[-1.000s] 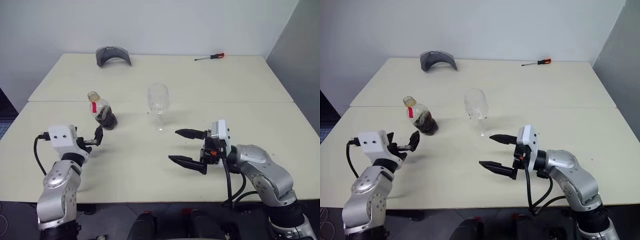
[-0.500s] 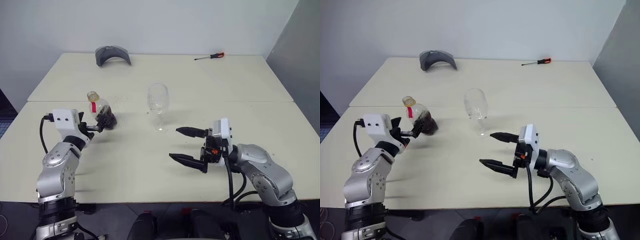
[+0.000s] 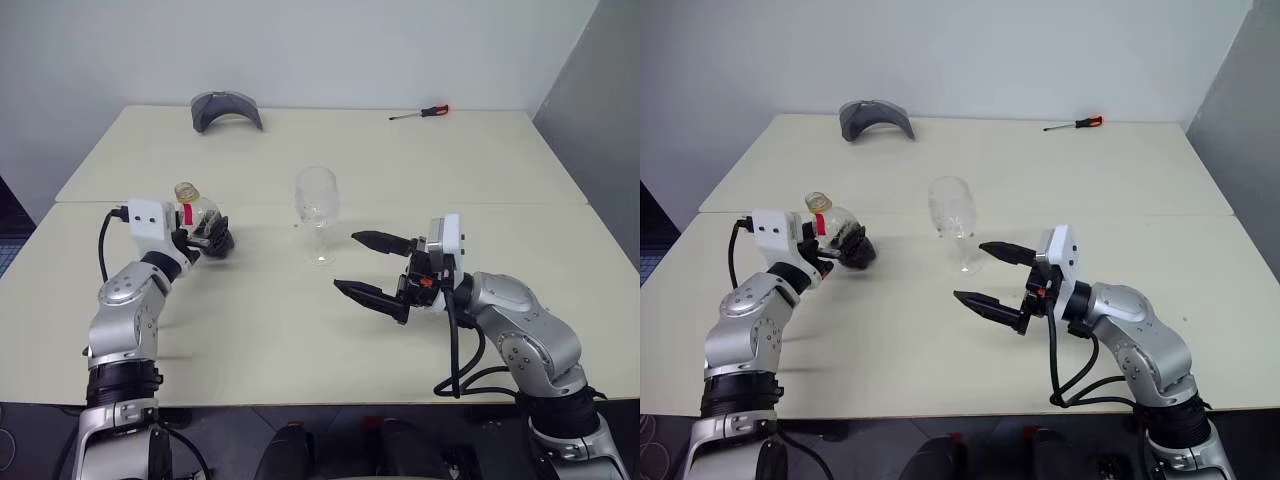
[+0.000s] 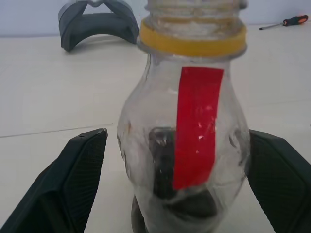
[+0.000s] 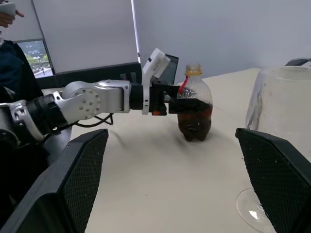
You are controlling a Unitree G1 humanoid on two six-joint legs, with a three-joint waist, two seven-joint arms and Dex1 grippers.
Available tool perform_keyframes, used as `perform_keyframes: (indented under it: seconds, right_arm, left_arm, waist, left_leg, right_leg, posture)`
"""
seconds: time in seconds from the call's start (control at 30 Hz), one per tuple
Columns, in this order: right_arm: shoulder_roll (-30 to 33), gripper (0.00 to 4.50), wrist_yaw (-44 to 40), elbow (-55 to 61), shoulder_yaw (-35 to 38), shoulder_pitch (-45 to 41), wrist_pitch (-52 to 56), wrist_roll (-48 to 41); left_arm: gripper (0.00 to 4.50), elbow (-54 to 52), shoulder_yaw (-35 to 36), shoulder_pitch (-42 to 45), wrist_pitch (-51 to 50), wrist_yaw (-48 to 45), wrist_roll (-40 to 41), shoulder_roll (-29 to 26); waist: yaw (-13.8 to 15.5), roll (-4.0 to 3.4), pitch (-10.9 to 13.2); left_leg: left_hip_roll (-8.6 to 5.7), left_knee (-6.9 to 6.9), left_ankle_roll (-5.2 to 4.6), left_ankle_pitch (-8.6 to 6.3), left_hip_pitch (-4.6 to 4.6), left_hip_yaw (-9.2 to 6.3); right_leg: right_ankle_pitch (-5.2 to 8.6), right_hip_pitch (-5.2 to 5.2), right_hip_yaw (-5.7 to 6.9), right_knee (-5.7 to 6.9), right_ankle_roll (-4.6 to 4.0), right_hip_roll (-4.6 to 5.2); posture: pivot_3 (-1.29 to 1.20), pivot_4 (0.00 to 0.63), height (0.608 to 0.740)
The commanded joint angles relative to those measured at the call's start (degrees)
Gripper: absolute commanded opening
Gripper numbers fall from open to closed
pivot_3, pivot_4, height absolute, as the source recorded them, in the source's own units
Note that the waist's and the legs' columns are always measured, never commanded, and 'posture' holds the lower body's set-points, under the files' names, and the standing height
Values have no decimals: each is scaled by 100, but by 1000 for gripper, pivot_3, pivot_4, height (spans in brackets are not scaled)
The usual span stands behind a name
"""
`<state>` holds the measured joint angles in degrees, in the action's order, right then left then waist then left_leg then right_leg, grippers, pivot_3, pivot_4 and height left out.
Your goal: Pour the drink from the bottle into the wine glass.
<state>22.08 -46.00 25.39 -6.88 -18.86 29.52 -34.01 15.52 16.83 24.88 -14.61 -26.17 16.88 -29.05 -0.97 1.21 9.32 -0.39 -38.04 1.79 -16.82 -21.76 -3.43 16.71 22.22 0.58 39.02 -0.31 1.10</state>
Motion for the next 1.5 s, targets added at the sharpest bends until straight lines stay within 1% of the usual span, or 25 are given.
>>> perform_keyframes:
  seconds: [0.03, 0.2, 0.3, 0.33, 0.47, 0.5, 0.57, 0.6, 0.63, 0.73, 0.93, 1.0, 1.07, 1.2, 1.37, 1.43, 1.5]
  right_arm:
    - [-15, 4474, 94, 223, 73, -70, 46, -146]
    - [0, 4474, 179, 283, 71, -71, 63, -164]
    - [-6, 4500, 236, 292, 74, -73, 42, -126]
    - [-2, 4500, 254, 307, 83, -74, 49, -136]
    - [5, 4500, 307, 320, 80, -86, 31, -131]
    - [8, 4500, 309, 293, 61, -94, -6, -79]
    - [0, 4500, 314, 234, 41, -111, -61, -8]
    - [-7, 4500, 315, 218, 38, -120, -73, 5]
    - [-13, 4500, 305, 206, 30, -127, -83, 14]
    - [-42, 4500, 305, 168, 48, -213, -72, 8]
    - [-57, 4500, 386, -83, 265, -754, 131, -190]
    - [-34, 4500, 329, -369, 368, -1150, 198, -265]
    - [-38, 4500, 276, -728, 446, -1602, 204, -274]
    - [-114, 4500, 188, -1346, 349, -2150, 33, -14]
    - [-236, 4500, 48, -2133, 282, -2504, -225, 302]
    - [-224, 4500, -43, -2312, 260, -2640, -351, 444]
    - [-260, 4500, -73, -2429, 268, -2721, -398, 514]
  left_arm:
    - [4500, 415, -72, 249, 445, -212, -143, -130]
    - [4500, 996, -188, 483, 882, -368, -263, -69]
    - [3943, 1132, -170, 574, 995, -413, -191, -6]
    - [3683, 1134, -181, 580, 1009, -428, -187, -2]
    - [2348, 1171, -192, 602, 1059, -470, -194, -19]
    - [2102, 1205, -189, 626, 1071, -475, -200, -30]
    - [1444, 1246, -187, 675, 1080, -471, -202, -47]
    - [1188, 1230, -192, 691, 1065, -469, -199, -51]
    - [1031, 1185, -207, 694, 1045, -470, -202, -55]
    - [976, 863, -281, 658, 867, -513, -224, -135]
    - [969, 208, -458, 858, 241, -866, -204, -584]
    - [967, 131, -624, 1177, 8, -1141, -241, -854]
    - [967, 186, -864, 1603, 75, -1498, -375, -1098]
    - [967, 794, -1408, 2393, 758, -2038, -876, -1343]
    - [967, 1897, -1905, 3361, 1983, -2362, -1493, -1309]
    - [967, 2369, -2134, 3775, 2629, -2533, -1763, -1309]
    - [967, 2767, -2265, 4059, 3124, -2627, -1944, -1316]
  waist:
    - [-1, 0, 0]
    - [0, 0, 0]
    - [0, 0, 0]
    - [-2, 0, 0]
    - [-2, 0, 0]
    - [-2, 0, 0]
    - [-1, 0, 0]
    - [-1, 0, 0]
    - [-1, 0, 0]
    - [-1, 0, 0]
    - [-35, 4, 3]
    - [-51, 4, 7]
    - [-48, 4, 9]
    - [-35, 5, 12]
    - [-61, 4, 13]
    - [-67, 5, 14]
    - [-77, 6, 14]
  left_leg:
    - [0, 0, 0, 0, 0, 0]
    - [0, -1, 0, 0, -2, -1]
    - [0, -1, 0, 0, -3, -1]
    - [0, -1, 0, 0, -3, -1]
    - [0, -1, 0, 0, -3, -1]
    - [0, -1, 0, 0, -3, -1]
    - [0, -1, 0, 0, -3, -1]
    - [0, -1, 0, 0, -3, -1]
    - [0, -1, 0, 0, -3, -1]
    - [0, -2, 0, 0, -4, -1]
    - [1, -3, 1, 1, -9, -3]
    - [0, -3, 1, 1, -9, -5]
    - [-2, -5, 1, 1, -9, -5]
    - [-6, -3, 2, 2, -13, -7]
    - [-6, -1, 21, 13, -17, 13]
    - [-5, -2, 20, 12, -29, 16]
    - [-5, -10, 21, 14, -70, 19]
  right_leg:
    - [0, 0, 1, 0, 0, 0]
    - [0, 2, 2, 1, 0, 0]
    - [0, 3, 2, 1, 0, 0]
    - [0, 2, 2, 1, 0, 0]
    - [0, 2, 2, 1, 0, 0]
    - [0, 2, 2, 2, 0, 0]
    - [0, 3, 2, 2, 0, 0]
    - [0, 3, 3, 2, 0, 0]
    - [0, 3, 3, 2, 0, 0]
    - [0, 3, 2, 2, 0, 0]
    - [-1, 8, 3, 4, 0, 0]
    - [-1, 7, 4, 4, 0, 0]
    - [-1, 7, 5, 5, 0, 0]
    - [-1, 8, 9, 0, 0, -1]
    - [-1, 18, -3, 0, 0, 1]
    - [-1, 35, -4, 6, 0, 0]
    - [-2, 80, -4, 22, -1, 0]
  posture:
    - [0, 150, 740]
    - [0, 150, 740]
    - [0, 150, 740]
    - [0, 150, 740]
    - [0, 150, 740]
    - [0, 150, 740]
    - [0, 150, 740]
    - [0, 150, 740]
    - [0, 150, 740]
    - [0, 150, 740]
    - [0, 150, 740]
    - [0, 150, 740]
    - [0, 150, 740]
    - [0, 150, 740]
    - [0, 150, 740]
    - [0, 150, 740]
    - [0, 150, 740]
